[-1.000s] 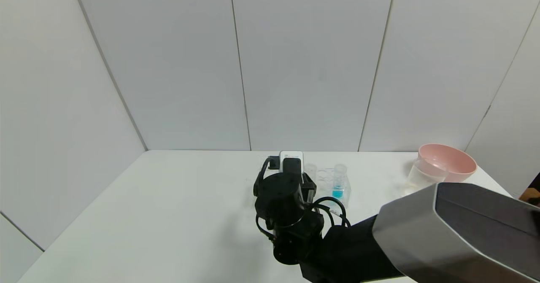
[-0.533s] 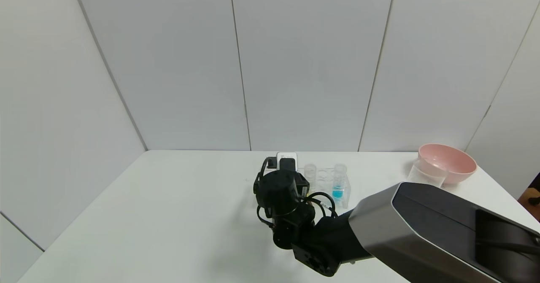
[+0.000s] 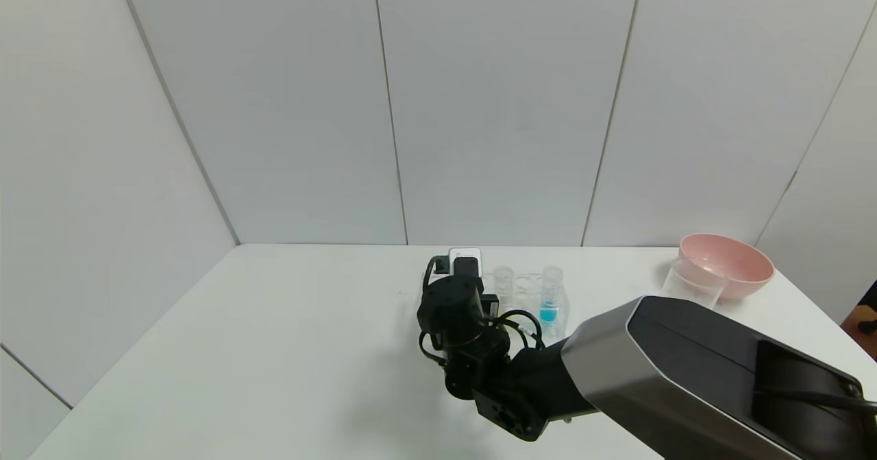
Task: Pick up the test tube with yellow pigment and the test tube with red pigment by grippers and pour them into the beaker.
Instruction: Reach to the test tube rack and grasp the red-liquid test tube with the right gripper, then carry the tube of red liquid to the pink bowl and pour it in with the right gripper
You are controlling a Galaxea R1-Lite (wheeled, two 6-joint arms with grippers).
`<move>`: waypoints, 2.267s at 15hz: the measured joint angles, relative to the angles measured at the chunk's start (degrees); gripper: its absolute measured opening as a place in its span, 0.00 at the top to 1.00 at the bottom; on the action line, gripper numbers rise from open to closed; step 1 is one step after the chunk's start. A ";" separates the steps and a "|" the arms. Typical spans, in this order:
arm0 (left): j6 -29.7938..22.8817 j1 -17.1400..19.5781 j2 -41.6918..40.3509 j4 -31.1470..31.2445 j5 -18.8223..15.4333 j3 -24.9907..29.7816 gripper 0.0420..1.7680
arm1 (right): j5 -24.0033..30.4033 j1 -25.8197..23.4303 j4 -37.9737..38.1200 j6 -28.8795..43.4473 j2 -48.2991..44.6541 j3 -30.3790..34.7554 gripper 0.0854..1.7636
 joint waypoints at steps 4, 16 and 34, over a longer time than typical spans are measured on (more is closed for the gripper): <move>0.02 0.00 0.00 -0.02 0.00 0.00 0.00 | 0.00 -0.05 0.02 -0.32 -0.50 -0.05 0.73; 0.00 0.00 0.00 -0.02 0.00 0.00 0.00 | 3.45 -1.11 1.78 -6.67 -15.87 0.68 0.73; 0.00 0.00 0.00 -0.02 0.00 0.00 0.00 | 80.37 -71.44 -7.75 -28.01 -41.31 33.41 0.73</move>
